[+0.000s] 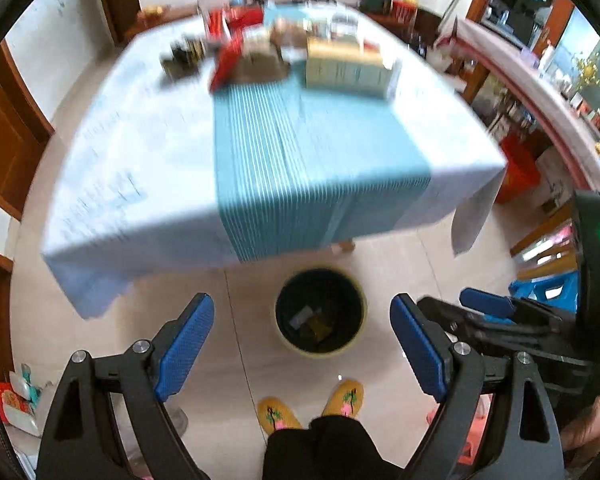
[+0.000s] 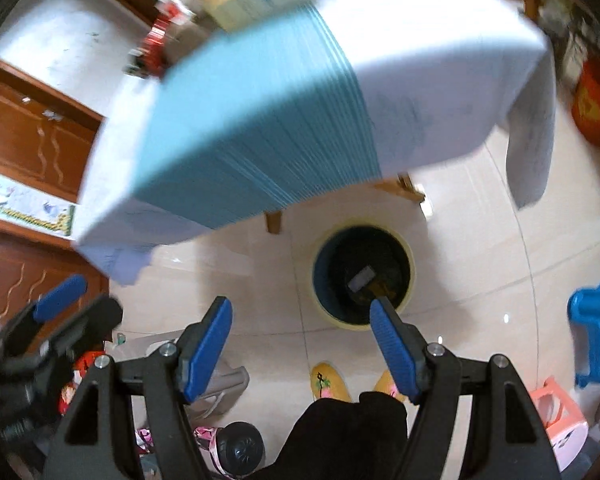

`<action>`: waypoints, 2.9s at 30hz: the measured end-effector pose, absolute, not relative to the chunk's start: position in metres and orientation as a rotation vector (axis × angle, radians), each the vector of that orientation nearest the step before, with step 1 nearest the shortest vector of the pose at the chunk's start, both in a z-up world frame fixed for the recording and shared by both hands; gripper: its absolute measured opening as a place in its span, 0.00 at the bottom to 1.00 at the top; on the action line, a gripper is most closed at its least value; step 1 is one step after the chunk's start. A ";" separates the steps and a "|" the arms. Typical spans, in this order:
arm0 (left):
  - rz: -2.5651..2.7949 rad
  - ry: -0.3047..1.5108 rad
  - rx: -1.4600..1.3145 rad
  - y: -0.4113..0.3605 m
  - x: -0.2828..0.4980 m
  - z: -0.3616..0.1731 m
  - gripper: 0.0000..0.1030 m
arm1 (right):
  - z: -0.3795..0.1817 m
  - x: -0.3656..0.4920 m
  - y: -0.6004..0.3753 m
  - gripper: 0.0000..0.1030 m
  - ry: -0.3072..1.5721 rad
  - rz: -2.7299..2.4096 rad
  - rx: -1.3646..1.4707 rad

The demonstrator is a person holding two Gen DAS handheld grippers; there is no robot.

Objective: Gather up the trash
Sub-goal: 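Raise both tools back up toward the table, then grasp the red snack bag with the left tool while the right tool grasps a white wrapper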

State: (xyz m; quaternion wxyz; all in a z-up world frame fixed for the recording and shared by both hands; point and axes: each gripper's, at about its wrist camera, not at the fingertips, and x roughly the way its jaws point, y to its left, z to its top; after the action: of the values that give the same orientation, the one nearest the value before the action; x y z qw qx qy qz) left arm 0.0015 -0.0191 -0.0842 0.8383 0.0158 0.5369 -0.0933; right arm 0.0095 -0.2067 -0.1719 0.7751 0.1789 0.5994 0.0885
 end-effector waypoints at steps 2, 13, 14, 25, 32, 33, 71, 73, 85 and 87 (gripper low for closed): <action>-0.188 1.082 0.025 -0.019 0.004 -0.055 0.86 | -0.143 0.007 -0.205 0.70 1.258 0.216 0.367; -0.114 0.860 0.026 -0.014 0.013 0.056 0.86 | -0.011 0.020 -0.190 0.70 0.983 0.345 0.217; -0.102 0.850 0.018 -0.014 0.016 0.062 0.86 | -0.003 0.021 -0.189 0.70 0.964 0.355 0.205; -0.020 0.814 -0.030 -0.010 0.042 0.088 0.86 | 0.044 0.054 -0.180 0.70 0.838 0.399 0.100; -0.015 0.903 -0.084 0.012 0.093 0.062 0.83 | 0.038 0.093 -0.175 0.70 0.851 0.369 0.112; -0.024 0.923 -0.089 0.015 0.105 0.055 0.83 | 0.036 0.100 -0.175 0.70 0.854 0.359 0.115; -0.371 1.375 -0.237 0.060 0.374 -0.144 0.24 | -0.059 0.312 -0.104 0.42 1.095 0.197 0.254; -0.385 1.363 -0.235 0.065 0.373 -0.140 0.15 | -0.060 0.321 -0.100 0.42 1.102 0.205 0.254; -0.409 1.263 -0.290 0.101 0.375 -0.093 0.07 | -0.076 0.402 -0.074 0.42 1.200 0.206 0.276; -0.400 1.230 -0.293 0.106 0.376 -0.079 0.07 | -0.083 0.416 -0.070 0.42 1.233 0.192 0.263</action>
State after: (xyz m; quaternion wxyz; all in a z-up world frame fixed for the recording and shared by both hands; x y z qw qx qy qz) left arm 0.3761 0.1063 -0.0792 0.7881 -0.1359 0.5709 -0.1859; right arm 0.4162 -0.0696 -0.0828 0.8035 0.1229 0.5755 0.0897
